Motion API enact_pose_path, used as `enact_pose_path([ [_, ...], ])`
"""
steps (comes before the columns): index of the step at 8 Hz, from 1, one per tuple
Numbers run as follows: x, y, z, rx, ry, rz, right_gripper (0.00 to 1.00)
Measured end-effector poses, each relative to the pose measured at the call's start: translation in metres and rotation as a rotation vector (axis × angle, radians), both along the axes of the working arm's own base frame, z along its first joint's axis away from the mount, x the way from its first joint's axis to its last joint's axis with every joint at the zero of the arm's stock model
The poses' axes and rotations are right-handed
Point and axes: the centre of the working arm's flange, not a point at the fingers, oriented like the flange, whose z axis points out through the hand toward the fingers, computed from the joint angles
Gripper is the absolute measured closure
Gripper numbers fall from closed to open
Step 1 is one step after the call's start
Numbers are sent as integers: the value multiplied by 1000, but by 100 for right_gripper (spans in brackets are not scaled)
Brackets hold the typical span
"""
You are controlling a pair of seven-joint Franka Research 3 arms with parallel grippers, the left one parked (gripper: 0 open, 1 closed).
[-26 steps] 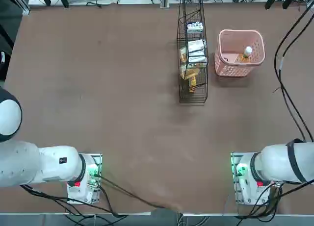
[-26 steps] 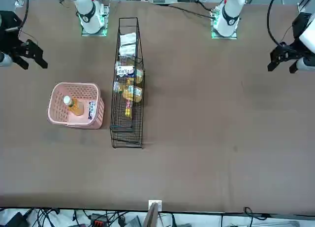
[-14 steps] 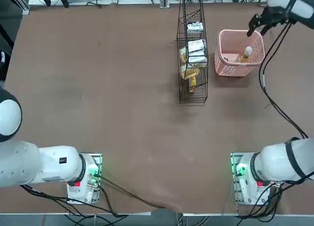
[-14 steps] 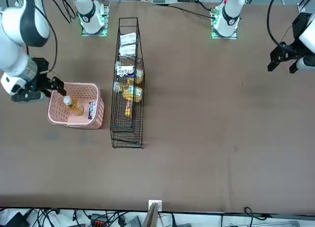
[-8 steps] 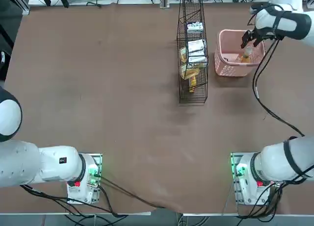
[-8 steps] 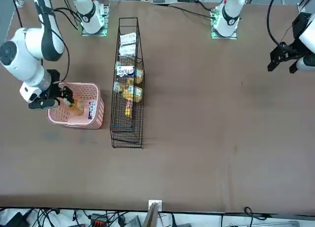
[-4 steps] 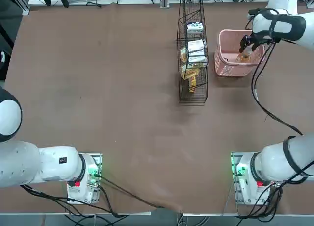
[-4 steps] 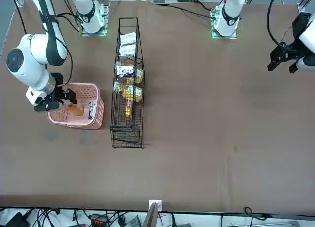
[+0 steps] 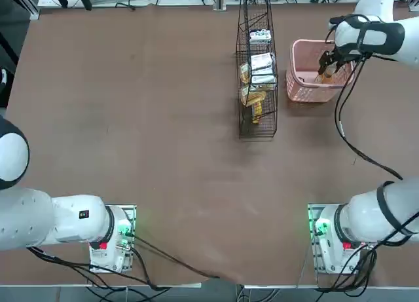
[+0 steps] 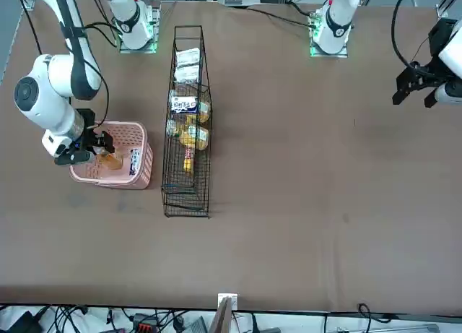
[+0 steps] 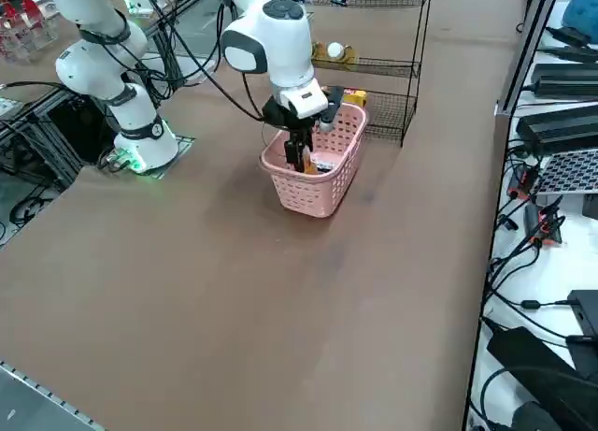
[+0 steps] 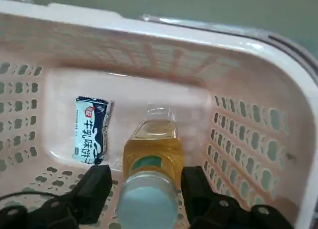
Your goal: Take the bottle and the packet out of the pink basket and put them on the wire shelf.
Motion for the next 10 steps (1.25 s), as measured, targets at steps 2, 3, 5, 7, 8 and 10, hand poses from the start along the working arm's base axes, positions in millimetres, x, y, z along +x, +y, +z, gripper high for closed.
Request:
enact_pose_path([
  [2, 0, 0, -3, 0, 5, 0, 17],
  [3, 0, 0, -4, 0, 6, 1, 23],
  [5, 0, 0, -4, -4, 4, 4, 39],
  [7, 1, 0, -2, -4, 0, 7, 45],
  [8, 2, 0, 2, -5, -9, 9, 45],
  [10, 8, 0, 39, -5, -19, 13, 45],
])
